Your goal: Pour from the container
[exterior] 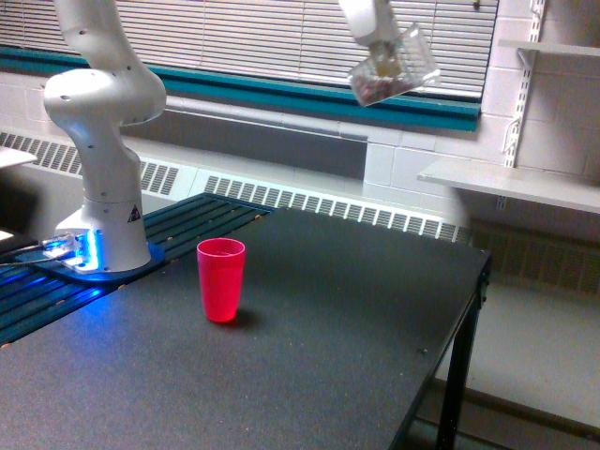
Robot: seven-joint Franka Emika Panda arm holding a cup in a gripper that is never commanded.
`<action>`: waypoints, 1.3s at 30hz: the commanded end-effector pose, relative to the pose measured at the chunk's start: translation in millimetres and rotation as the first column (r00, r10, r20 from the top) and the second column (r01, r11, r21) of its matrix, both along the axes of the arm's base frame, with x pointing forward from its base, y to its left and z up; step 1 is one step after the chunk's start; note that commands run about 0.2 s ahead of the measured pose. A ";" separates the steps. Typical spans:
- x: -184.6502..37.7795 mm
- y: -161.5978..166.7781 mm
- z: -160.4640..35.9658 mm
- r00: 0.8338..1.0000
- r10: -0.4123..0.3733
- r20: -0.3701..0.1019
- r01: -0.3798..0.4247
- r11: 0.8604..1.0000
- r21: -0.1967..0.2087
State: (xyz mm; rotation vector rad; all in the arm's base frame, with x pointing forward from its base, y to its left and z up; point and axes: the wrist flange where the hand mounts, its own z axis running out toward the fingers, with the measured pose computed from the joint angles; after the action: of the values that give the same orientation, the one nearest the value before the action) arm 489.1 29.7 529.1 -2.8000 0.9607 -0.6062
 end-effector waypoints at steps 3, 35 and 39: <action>-17.3 -8.6 -19.7 0.997 0.017 -0.081 -0.018 1.000 -0.009; -97.8 -26.5 -72.3 0.969 -0.062 -0.238 0.070 0.997 0.023; -106.7 -27.8 -75.8 0.962 -0.065 -0.265 0.072 0.997 0.020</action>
State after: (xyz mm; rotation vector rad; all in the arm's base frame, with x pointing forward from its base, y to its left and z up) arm 392.2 1.8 455.9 -2.8817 1.0843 -0.2649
